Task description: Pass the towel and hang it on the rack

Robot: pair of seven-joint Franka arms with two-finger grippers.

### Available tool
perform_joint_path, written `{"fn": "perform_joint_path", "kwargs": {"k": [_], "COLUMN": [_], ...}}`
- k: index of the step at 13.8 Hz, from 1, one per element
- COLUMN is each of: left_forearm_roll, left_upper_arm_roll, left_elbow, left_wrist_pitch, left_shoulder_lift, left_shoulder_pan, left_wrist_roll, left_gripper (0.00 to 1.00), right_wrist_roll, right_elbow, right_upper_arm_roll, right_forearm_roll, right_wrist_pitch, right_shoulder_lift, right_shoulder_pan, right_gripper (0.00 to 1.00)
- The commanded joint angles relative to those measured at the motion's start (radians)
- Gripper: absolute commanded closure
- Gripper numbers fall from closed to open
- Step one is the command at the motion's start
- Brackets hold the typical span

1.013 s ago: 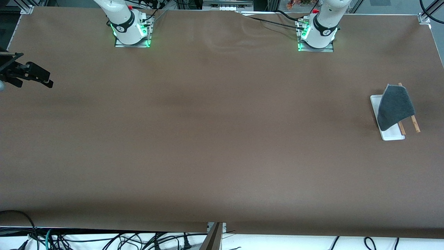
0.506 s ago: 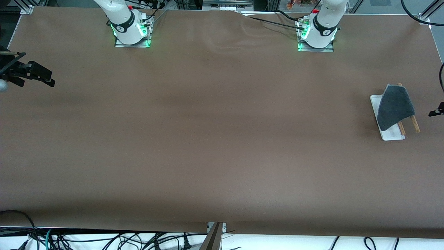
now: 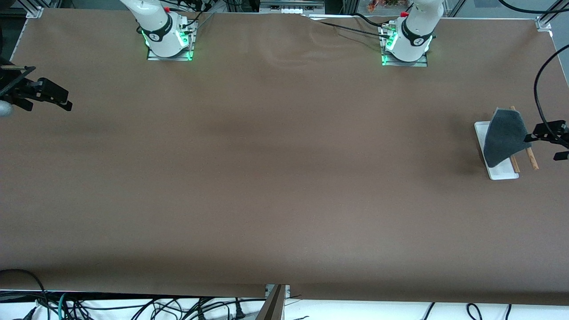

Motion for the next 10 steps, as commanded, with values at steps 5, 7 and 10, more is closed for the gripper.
{"fn": "perform_joint_path", "kwargs": {"k": [5,7,10], "left_forearm_roll": [0.013,0.008,-0.013], "left_upper_arm_roll": [0.069,0.075,0.156], "left_elbow": [-0.29,-0.345,-0.37], "left_wrist_pitch": [0.04,0.059,0.06], "left_shoulder_lift": [-0.28,-0.35,-0.381], "left_shoulder_pan": [-0.135,-0.183,-0.325], "left_wrist_roll": [-0.255,-0.381,-0.532], "left_gripper": [0.0,0.0,0.0], "right_wrist_roll": [-0.011,-0.01,-0.01], "right_elbow": [0.025,0.025,0.027], "right_upper_arm_roll": [0.002,0.005,0.005], "right_forearm_roll": [0.014,0.012,0.012], "right_wrist_pitch": [-0.019,-0.019,-0.014], "right_shoulder_lift": [0.002,0.002,0.003], "right_shoulder_pan": [0.0,0.0,0.0], "right_gripper": [0.0,0.0,0.0]}}
